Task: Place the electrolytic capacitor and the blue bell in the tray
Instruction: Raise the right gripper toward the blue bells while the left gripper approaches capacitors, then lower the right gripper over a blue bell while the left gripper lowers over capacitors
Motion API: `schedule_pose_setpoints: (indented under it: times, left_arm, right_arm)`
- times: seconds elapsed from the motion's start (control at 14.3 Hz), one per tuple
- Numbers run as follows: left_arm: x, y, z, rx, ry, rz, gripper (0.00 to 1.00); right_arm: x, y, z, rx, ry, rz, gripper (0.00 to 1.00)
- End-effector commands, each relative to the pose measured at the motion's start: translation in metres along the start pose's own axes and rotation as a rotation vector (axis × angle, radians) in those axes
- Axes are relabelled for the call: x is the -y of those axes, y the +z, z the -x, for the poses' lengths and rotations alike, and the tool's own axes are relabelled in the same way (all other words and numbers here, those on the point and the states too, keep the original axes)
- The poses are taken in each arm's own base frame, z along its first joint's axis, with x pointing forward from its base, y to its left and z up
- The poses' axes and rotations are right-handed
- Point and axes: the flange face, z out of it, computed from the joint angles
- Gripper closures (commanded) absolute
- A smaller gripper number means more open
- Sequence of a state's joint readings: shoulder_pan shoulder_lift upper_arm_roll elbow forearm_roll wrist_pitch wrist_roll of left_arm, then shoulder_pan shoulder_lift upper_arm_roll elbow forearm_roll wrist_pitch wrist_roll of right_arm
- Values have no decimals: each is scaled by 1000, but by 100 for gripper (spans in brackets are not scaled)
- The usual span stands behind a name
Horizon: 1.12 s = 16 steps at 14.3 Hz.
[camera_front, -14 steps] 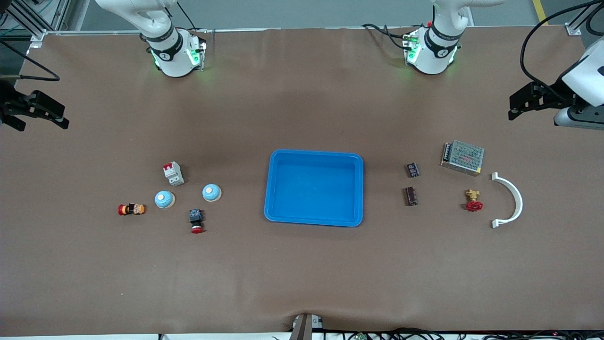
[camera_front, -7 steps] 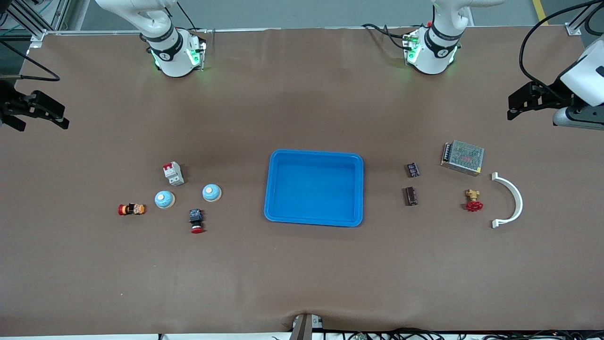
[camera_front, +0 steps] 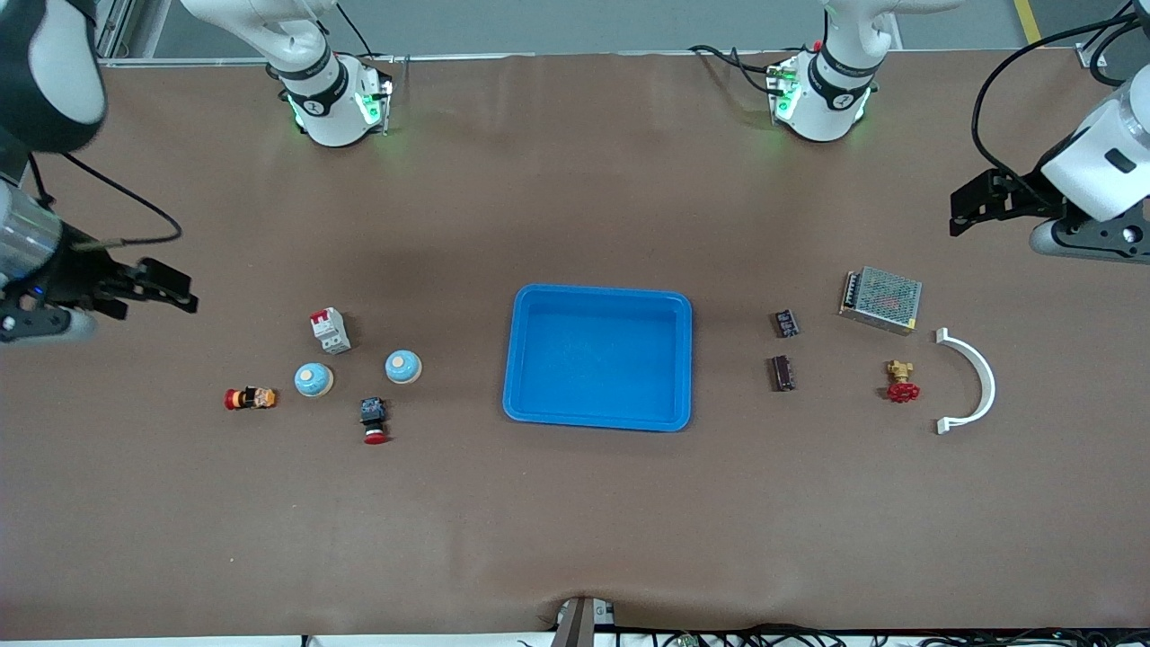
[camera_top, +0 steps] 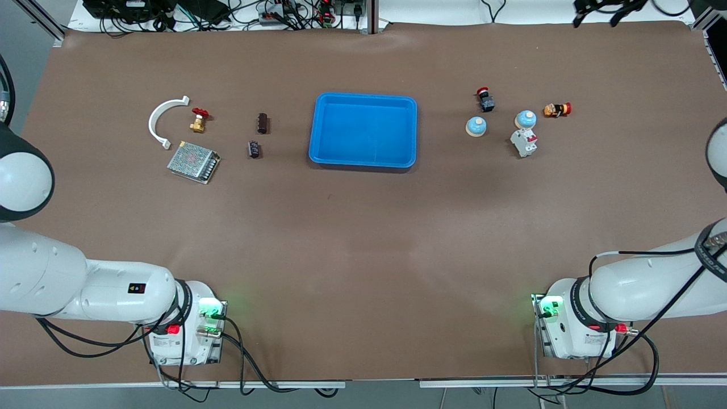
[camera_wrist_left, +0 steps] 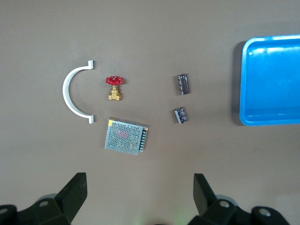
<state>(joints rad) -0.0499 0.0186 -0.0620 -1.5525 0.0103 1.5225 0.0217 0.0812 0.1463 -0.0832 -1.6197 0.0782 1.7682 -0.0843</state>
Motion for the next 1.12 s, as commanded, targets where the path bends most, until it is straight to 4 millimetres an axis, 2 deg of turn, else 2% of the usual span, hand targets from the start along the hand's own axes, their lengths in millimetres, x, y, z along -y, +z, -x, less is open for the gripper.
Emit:
schedule_pose_setpoints:
  times: [0.0, 0.21, 0.49, 0.63, 1.05]
  left_arm:
    - [-13, 12, -2, -18, -18, -13, 0]
    - [-24, 27, -6, -22, -23, -18, 0]
    - [-38, 60, -10, -29, -71, -12, 0]
    - [-40, 75, -11, -29, -103, -12, 0]
    - [-48, 126, -6, -13, -157, -7, 0]
  right_arm:
    - [2, 42, -18, 12, 3, -5, 0]
    - [-1, 76, -22, 20, 12, -2, 0]
    - [-12, 126, -28, 89, 37, -1, 0]
    - [-9, 142, -32, 67, 33, -1, 0]
    - [-10, 198, -27, 12, 27, 15, 0]
